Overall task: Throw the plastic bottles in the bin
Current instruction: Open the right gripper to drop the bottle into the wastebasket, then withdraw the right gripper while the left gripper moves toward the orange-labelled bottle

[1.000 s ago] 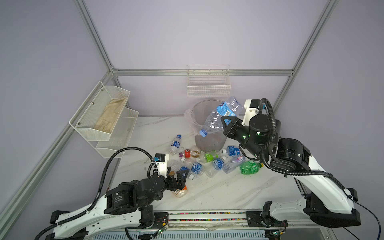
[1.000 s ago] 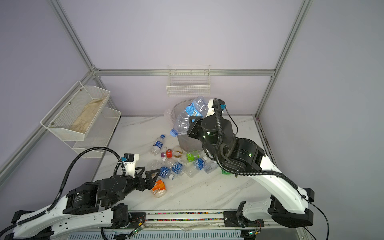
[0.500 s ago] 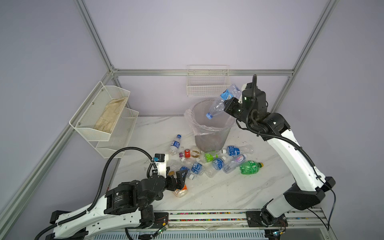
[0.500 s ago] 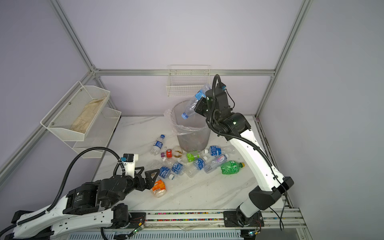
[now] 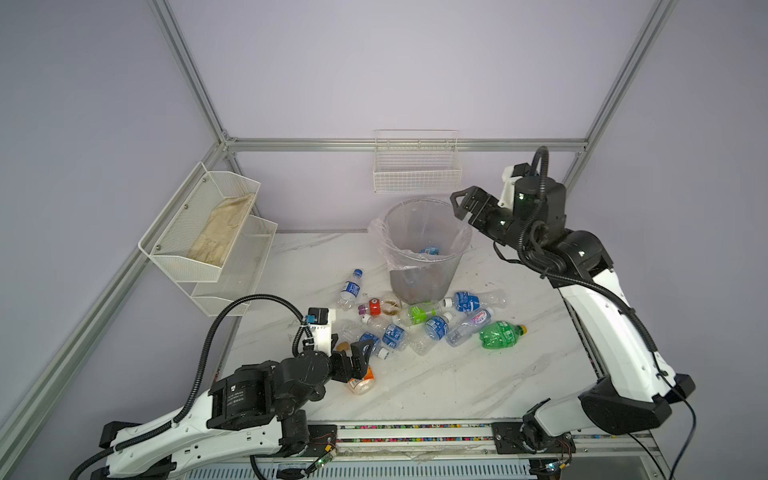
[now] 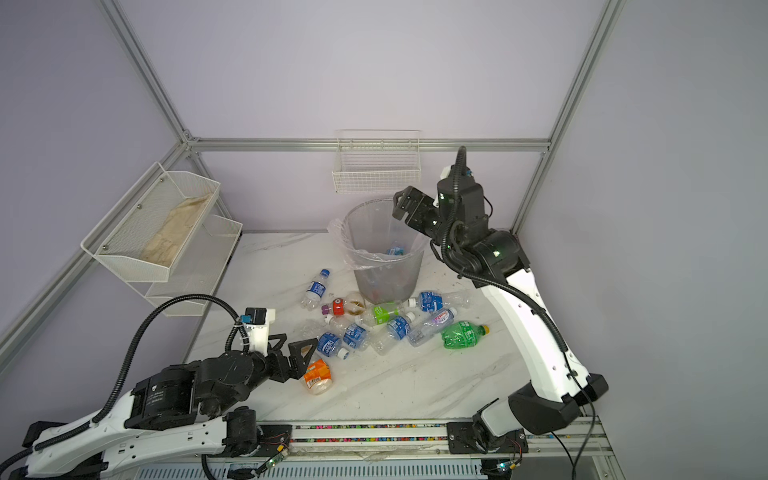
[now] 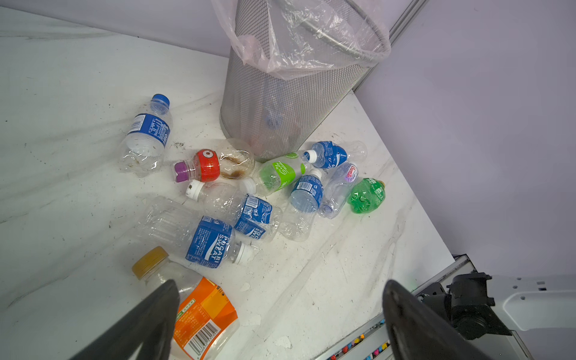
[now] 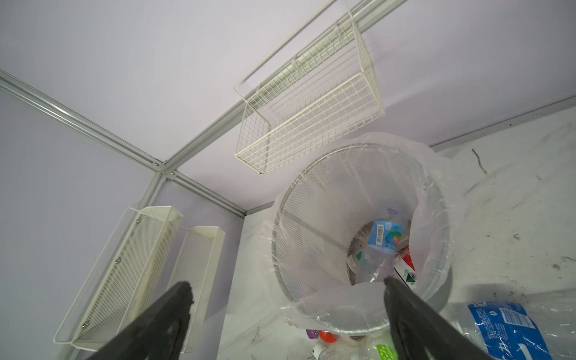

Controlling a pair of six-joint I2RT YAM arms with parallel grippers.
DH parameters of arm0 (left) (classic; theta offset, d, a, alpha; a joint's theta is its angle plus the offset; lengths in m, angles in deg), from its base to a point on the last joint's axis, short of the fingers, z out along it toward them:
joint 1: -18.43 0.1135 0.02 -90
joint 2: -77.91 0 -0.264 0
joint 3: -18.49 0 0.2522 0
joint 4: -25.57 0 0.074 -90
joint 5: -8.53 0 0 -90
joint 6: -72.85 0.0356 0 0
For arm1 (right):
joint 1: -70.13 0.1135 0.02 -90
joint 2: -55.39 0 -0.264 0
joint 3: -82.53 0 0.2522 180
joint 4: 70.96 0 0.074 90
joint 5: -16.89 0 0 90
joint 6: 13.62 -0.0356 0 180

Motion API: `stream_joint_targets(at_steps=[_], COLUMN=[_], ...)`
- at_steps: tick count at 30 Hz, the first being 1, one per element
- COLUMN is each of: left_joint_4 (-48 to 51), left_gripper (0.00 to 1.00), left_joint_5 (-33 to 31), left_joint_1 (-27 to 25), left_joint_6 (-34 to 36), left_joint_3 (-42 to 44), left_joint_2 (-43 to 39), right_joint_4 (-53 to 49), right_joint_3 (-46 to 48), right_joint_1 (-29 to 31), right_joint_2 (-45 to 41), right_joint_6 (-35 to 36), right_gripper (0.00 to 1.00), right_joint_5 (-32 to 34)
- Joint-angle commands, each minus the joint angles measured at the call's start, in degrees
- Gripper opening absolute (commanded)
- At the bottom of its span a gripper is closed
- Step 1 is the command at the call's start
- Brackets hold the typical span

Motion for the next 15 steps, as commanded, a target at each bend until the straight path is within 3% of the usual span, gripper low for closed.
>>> stream_joint_targets(at_steps=[1, 9, 12, 15], left_joint_4=[1.7, 8.4, 10.7, 12.4], left_gripper=[1.00, 1.00, 1.00, 1.00], left_joint_5=[-1.1, -2.6, -3.2, -3.1], left_joint_1=[-0.2, -0.1, -0.2, -0.1], left_joint_6=[-2.4, -12.0, -16.0, -19.2], left_joint_3=[-1.0, 1.8, 3.5, 5.4], left_joint_2=[1.0, -1.5, -3.5, -5.7], right_joint_4=[1.9, 5.5, 8.0, 17.5], right_joint_3=[4.7, 13.6, 20.4, 32.3], right_joint_1=[0.0, 0.0, 0.0, -0.1], right_joint_2=[-1.8, -9.4, -15.2, -25.3], right_joint_6=[0.7, 0.3, -3.3, -9.5], right_gripper=[0.98, 0.98, 0.98, 0.98], right_joint_5=[-1.4, -5.1, -2.1, 2.8])
